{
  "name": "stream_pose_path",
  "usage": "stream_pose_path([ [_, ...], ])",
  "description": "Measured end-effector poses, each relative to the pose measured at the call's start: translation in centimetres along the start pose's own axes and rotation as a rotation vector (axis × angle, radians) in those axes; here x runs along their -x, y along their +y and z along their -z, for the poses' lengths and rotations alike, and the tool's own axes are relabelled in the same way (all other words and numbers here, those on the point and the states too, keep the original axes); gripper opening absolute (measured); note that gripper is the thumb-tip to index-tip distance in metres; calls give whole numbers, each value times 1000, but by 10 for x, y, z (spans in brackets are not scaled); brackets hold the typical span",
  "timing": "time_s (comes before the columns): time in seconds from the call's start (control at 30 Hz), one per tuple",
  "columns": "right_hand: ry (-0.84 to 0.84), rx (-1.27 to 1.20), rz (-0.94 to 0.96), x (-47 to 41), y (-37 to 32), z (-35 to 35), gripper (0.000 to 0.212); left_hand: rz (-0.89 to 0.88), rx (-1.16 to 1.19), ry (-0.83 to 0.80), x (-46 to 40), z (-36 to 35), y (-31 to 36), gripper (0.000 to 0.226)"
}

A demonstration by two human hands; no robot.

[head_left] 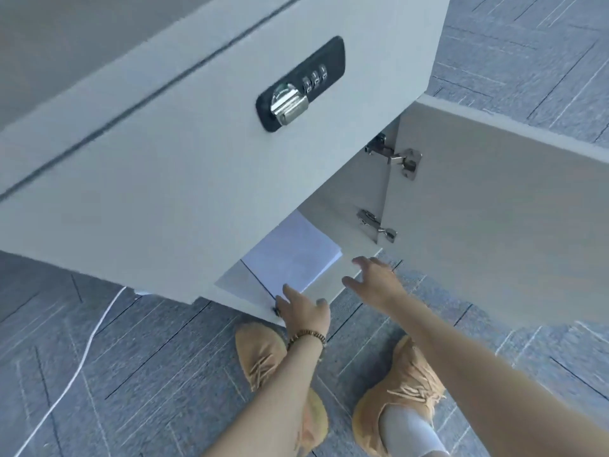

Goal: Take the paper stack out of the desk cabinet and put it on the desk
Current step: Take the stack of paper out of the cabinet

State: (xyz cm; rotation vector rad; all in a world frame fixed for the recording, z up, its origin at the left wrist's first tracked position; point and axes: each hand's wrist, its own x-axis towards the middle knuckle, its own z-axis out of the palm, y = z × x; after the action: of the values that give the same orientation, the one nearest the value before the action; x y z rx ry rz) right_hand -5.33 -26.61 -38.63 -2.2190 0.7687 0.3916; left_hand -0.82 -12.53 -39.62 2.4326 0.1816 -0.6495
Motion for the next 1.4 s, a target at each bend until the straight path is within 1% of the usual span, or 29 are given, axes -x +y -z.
stream_pose_path([
  [0.1,-31,-41,-13,-35,5,-20,65,26,-20,-20,-31,-22,-5,86],
  [0.27,-42,-76,-53,-88,5,-43,65,148,-3,7,-74,-40,-12,84],
  [0.33,-34,-64,-48,-106,3,-52,64,167,3,22,-86,-44,-15,81],
  [0.5,-17,-61,-71,-142,-2,-74,65,184,-64,16,-106,-44,-19,85],
  [0.6,33,-21,-110,-156,0,-84,61,207,-82,-9,-115,-44,-18,85],
  [0.7,26,-38,-186,-164,-1,-88,53,223,-128,-53,-119,-49,-18,86],
  [0.77,46,-50,-201,-167,-1,-88,48,236,-160,-75,-120,-52,-19,86],
  [0.83,70,-116,-175,-169,-3,-86,43,242,-179,-71,-121,-54,-19,87],
  [0.93,18,-333,-123,-171,-4,-80,39,239,-159,-63,-120,-55,-18,90],
  [1.0,6,-445,-156,-169,-2,-73,40,238,-153,-52,-118,-55,-17,89],
  [1.1,39,-485,-182,-151,8,-60,41,227,-115,-15,-109,-55,-19,83],
  [1.2,-7,-475,-208,-127,38,-54,37,230,-75,-11,-88,-57,-18,77],
  [1.27,-74,-502,-282,-111,70,-51,36,229,-62,-32,-72,-61,-19,77],
  [1.33,-182,-508,-357,-95,101,-45,36,227,-48,-46,-59,-65,-22,84],
  [1.4,-301,-456,-386,-86,124,-43,47,233,-10,-61,-49,-71,-29,90],
])
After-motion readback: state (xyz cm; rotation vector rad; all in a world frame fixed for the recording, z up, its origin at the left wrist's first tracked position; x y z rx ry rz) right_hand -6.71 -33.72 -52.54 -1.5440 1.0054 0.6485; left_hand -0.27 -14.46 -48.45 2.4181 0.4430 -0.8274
